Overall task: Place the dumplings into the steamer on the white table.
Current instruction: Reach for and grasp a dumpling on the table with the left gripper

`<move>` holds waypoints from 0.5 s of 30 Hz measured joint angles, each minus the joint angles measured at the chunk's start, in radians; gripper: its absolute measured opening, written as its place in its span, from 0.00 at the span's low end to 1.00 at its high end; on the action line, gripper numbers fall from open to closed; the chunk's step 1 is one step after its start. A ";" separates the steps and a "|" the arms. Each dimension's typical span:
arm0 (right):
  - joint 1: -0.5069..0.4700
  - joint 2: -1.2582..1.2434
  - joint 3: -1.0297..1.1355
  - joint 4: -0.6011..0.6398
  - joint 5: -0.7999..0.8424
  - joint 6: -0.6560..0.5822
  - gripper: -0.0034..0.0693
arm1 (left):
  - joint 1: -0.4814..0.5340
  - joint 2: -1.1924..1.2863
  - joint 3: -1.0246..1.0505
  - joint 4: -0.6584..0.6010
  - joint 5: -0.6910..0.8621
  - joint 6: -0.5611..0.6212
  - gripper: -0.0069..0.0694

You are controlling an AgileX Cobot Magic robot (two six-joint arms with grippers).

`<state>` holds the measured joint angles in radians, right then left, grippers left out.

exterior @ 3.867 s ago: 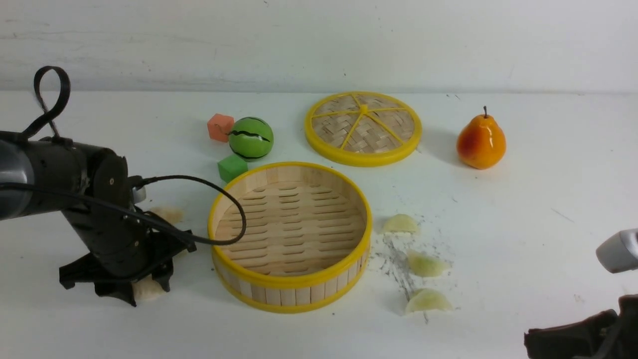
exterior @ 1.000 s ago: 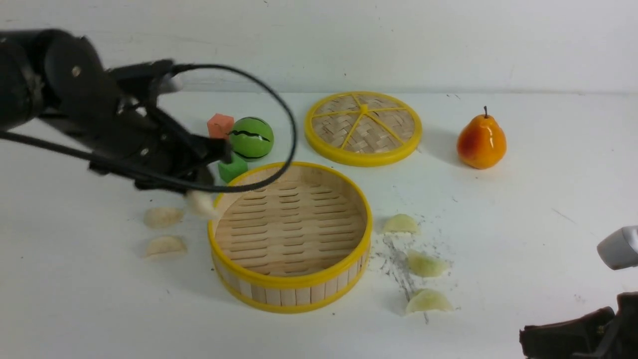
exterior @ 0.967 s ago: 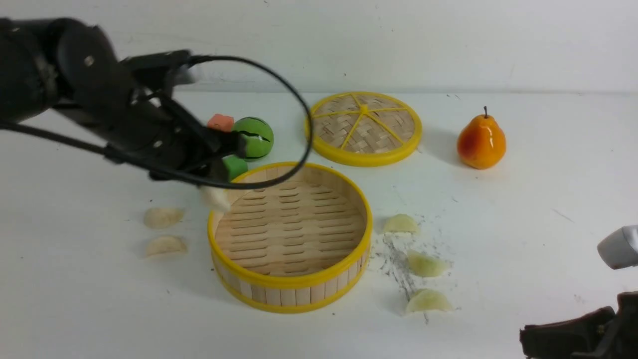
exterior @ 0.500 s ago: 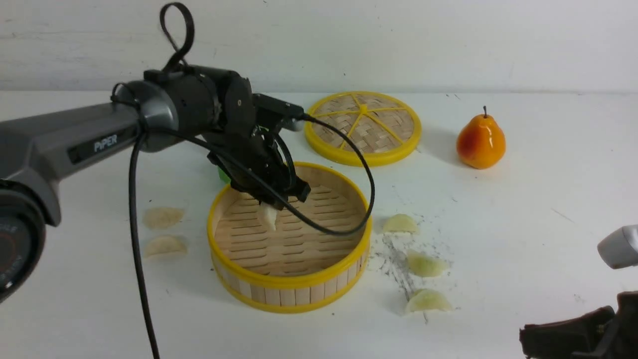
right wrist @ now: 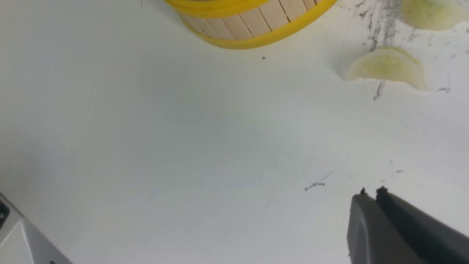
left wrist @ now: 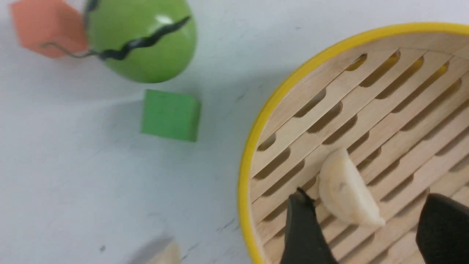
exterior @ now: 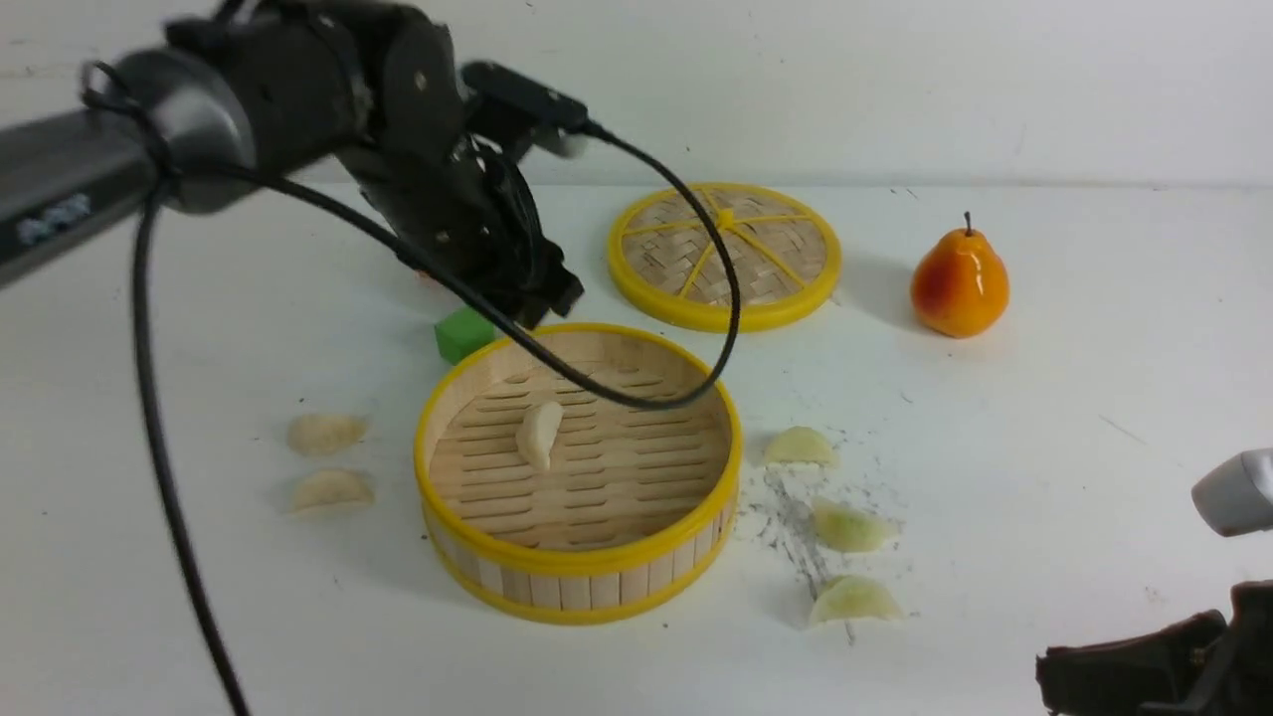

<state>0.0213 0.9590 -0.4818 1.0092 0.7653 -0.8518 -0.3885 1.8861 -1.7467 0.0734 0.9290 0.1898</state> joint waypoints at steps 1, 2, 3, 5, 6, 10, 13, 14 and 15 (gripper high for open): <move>0.000 0.000 0.000 0.000 0.000 0.000 0.09 | 0.017 -0.035 0.000 0.019 0.058 -0.002 0.60; 0.000 0.000 0.000 0.000 0.000 0.000 0.09 | 0.024 -0.043 0.002 0.023 0.073 -0.001 0.59; 0.000 0.000 0.000 0.000 0.000 0.000 0.09 | 0.052 -0.061 0.013 0.021 0.104 0.005 0.58; 0.000 0.000 0.000 0.000 0.004 0.000 0.09 | 0.109 -0.076 0.064 -0.009 0.138 0.041 0.53; 0.000 0.000 0.000 0.000 0.005 0.000 0.09 | 0.144 -0.079 0.094 -0.030 0.143 0.065 0.51; 0.000 0.000 0.000 0.000 0.025 0.000 0.10 | 0.257 -0.078 0.275 -0.139 0.087 0.235 0.43; 0.000 0.000 0.000 0.000 0.026 0.000 0.10 | 0.287 -0.078 0.374 -0.206 -0.013 0.347 0.42; 0.000 0.000 0.000 0.000 0.026 0.000 0.10 | 0.289 -0.078 0.395 -0.215 -0.045 0.373 0.41; 0.000 0.000 0.000 0.000 0.026 0.000 0.10 | 0.287 -0.078 0.411 -0.220 -0.072 0.395 0.41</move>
<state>0.0213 0.9590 -0.4818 1.0092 0.7910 -0.8518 -0.1011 1.8078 -1.3360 -0.1463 0.8574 0.5847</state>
